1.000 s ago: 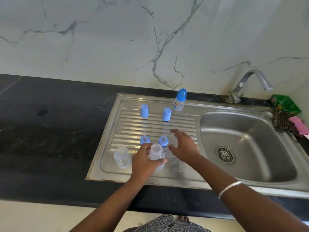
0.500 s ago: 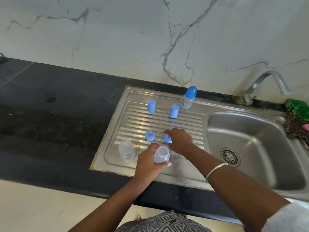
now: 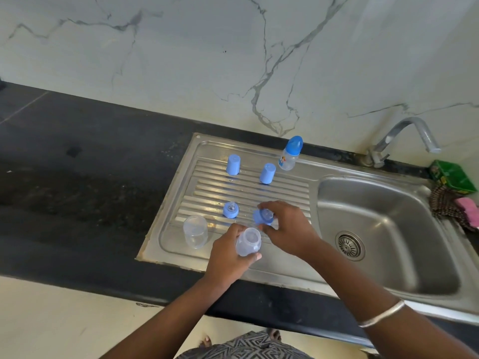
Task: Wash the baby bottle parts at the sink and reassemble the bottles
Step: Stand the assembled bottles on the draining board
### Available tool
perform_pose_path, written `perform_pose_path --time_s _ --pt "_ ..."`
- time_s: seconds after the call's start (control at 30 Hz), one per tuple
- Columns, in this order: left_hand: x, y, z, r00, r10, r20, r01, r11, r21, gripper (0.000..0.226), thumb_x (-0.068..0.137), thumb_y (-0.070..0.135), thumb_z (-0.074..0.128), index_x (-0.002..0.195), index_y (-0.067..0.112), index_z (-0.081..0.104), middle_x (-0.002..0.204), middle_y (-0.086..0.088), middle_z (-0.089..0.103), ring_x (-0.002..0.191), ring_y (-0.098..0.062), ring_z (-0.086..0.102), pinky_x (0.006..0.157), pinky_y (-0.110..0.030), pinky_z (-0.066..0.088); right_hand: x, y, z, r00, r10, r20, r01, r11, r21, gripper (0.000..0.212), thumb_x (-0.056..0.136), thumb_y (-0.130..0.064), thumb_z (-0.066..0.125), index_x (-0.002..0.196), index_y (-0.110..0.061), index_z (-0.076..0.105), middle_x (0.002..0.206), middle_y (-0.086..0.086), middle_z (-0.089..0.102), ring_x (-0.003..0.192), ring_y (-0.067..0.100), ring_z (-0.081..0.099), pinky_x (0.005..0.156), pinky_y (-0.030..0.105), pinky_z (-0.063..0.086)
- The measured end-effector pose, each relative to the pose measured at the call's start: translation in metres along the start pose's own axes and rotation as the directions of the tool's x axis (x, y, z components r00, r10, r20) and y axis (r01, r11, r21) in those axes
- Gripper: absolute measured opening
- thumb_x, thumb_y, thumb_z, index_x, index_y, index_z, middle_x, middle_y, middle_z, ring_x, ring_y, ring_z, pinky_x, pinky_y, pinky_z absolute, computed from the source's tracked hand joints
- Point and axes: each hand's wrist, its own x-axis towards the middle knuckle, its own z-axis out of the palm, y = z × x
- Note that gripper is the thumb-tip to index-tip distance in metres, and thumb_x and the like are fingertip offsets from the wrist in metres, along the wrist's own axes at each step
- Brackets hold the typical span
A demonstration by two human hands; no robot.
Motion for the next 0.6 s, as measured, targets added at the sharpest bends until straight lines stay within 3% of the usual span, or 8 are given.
perform_pose_path --time_s 0.17,0.23,0.37,0.5,0.6 --pt "-0.003 0.001 -0.003 1.0 0.025 0.019 -0.026 0.999 0.022 0.066 0.063 0.054 0.083 0.12 0.043 0.053 0.104 0.036 0.058 0.103 0.015 0.055 0.087 -0.009 0.042 -0.014 -0.016 -0.008 0.989 -0.066 0.134 0.084 0.988 -0.131 0.045 0.082 -0.018 0.072 0.125 -0.026 0.063 0.12 -0.008 0.065 0.105 0.017 0.062 0.087 0.035 0.053" --pt "-0.003 0.0 -0.004 0.999 0.027 0.019 -0.028 0.998 0.054 0.067 0.067 0.051 0.083 0.126 0.038 0.056 0.105 0.035 0.057 0.1 0.013 0.055 0.089 -0.012 0.044 -0.017 -0.021 -0.008 0.98 -0.081 0.182 0.113 0.978 -0.175 0.043 0.082 -0.017 0.07 0.123 -0.027 0.064 0.118 -0.01 0.065 0.104 0.016 0.062 0.085 0.036 0.054" --pt "0.001 0.002 -0.007 0.998 0.048 0.045 -0.052 0.993 0.103 0.055 0.072 0.045 0.081 0.121 0.03 0.064 0.109 0.014 0.071 0.101 -0.004 0.064 0.092 -0.027 0.053 -0.017 -0.03 -0.002 0.97 -0.068 0.235 0.13 0.957 -0.259 0.044 0.084 -0.021 0.068 0.126 -0.031 0.061 0.122 -0.012 0.063 0.107 0.016 0.06 0.085 0.034 0.053" --pt "0.002 0.004 -0.011 0.994 0.087 0.07 -0.093 0.992 0.09 0.052 0.071 0.039 0.081 0.12 0.029 0.067 0.111 0.013 0.073 0.103 -0.003 0.065 0.095 -0.029 0.053 -0.013 -0.038 0.005 0.957 -0.037 0.289 0.135 0.935 -0.327 0.045 0.084 -0.02 0.066 0.127 -0.033 0.06 0.123 -0.013 0.062 0.108 0.015 0.06 0.085 0.033 0.054" --pt "0.003 0.005 -0.013 0.991 0.097 0.089 -0.105 0.99 0.09 0.051 0.07 0.042 0.08 0.118 0.03 0.068 0.11 0.014 0.073 0.104 -0.002 0.065 0.095 -0.026 0.052 -0.009 -0.038 0.006 0.958 0.008 0.287 0.103 0.924 -0.367 0.034 0.084 -0.032 0.068 0.117 -0.03 0.062 0.109 -0.007 0.064 0.1 0.018 0.061 0.08 0.035 0.054"
